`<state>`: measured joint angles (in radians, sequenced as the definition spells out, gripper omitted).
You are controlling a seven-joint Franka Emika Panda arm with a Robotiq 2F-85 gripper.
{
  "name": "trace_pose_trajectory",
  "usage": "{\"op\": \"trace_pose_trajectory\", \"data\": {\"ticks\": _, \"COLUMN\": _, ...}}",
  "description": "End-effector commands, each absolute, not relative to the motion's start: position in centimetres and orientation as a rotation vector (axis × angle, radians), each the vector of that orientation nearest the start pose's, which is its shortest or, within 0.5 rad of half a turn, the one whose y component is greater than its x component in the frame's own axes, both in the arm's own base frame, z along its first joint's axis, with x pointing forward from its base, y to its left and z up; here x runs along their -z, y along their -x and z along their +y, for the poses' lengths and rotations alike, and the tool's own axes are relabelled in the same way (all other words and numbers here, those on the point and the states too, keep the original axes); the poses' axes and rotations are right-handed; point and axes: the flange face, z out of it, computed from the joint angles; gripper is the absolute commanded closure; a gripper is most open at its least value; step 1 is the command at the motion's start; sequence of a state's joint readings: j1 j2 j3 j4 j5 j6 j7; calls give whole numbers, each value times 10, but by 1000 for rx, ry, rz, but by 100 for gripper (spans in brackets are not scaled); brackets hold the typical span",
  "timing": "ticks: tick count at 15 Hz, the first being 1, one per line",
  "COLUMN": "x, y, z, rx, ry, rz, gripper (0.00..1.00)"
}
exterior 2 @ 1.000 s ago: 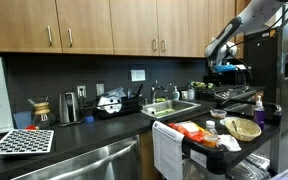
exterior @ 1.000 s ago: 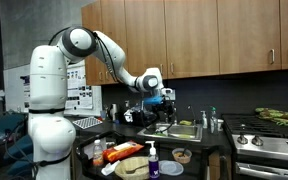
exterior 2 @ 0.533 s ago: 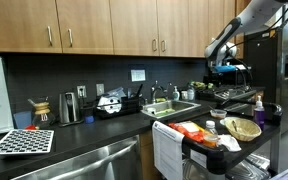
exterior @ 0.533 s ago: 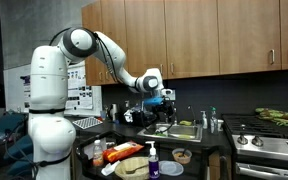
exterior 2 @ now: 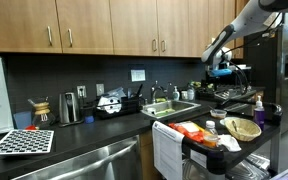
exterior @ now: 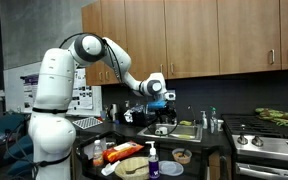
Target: Stir the contents in the bowl
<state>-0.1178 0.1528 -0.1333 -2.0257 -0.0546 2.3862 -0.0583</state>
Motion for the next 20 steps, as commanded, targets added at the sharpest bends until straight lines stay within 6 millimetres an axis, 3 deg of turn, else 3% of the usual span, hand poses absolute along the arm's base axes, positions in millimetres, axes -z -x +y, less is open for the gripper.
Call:
{"op": "trace_pose_trajectory", "data": {"ticks": 1, "x": -381, "y": -610, "z": -163, "rx": 270, "ry": 3236, "rz": 240, "gripper": 0}}
{"op": "trace_pose_trajectory", "data": {"ticks": 9, "x": -344, "y": -646, "z": -205, "rx": 138, "ry": 3261, "rz": 274, "gripper": 0}}
{"op": "trace_pose_trajectory", "data": {"ticks": 20, "x": -289, "y": -674, "z": -233, "rx": 16, "ry": 3269, "rz": 296, "gripper": 0}}
